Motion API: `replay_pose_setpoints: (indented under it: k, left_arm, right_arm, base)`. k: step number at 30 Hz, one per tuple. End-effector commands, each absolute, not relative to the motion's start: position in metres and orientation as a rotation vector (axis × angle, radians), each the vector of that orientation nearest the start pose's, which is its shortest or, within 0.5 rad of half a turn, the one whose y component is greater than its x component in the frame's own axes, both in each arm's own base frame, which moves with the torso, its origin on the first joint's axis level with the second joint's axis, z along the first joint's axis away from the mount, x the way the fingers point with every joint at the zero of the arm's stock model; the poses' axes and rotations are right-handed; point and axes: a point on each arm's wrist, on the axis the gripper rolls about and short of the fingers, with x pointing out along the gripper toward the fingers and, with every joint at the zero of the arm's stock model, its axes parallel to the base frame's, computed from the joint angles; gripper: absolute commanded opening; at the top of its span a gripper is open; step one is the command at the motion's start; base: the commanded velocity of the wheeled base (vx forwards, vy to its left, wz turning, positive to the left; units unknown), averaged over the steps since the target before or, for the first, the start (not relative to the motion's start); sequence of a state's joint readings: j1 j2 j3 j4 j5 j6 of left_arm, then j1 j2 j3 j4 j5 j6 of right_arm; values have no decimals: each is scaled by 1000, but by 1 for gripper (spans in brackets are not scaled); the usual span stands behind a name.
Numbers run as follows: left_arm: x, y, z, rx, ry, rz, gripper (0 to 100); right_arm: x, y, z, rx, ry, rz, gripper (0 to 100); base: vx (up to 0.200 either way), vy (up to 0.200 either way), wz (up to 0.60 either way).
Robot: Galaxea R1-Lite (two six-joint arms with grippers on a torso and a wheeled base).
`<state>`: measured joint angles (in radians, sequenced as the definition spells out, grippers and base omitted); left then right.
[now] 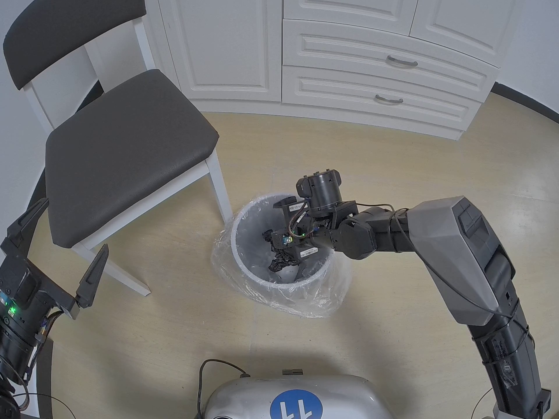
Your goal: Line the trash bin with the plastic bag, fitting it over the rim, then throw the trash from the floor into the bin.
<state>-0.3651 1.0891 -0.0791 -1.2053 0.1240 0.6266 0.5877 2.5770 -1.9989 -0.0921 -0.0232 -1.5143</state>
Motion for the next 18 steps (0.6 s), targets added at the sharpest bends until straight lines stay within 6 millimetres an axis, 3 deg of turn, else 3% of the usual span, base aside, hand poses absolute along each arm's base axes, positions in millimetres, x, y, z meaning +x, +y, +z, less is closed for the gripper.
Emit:
replay_pose_setpoints:
  k: [1,7,10,14,15,18]
  left_arm:
    - [111,-39,179,572,-265,-170,100]
    - [110,-39,177,575,-260,-173,100]
    - [110,-40,177,573,-259,-177,100]
    - [111,-40,178,562,-259,-178,100]
    - [112,-40,179,546,-261,-180,100]
    - [114,-40,185,479,-273,-174,100]
  right_arm:
    - [436,293,116,-1575,-105,767,100]
    - [404,287,198,-1540,-234,682,100]
    - [380,271,224,-1522,-226,669,100]
    - [351,249,241,-1410,-128,628,100]
    - [332,235,254,-1286,-72,573,100]
    - [298,215,270,-1086,-5,508,100]
  base:
    - [0,0,0]
    - [0,0,0]
    - [0,0,0]
    - [0,0,0]
    - [0,0,0]
    - [0,0,0]
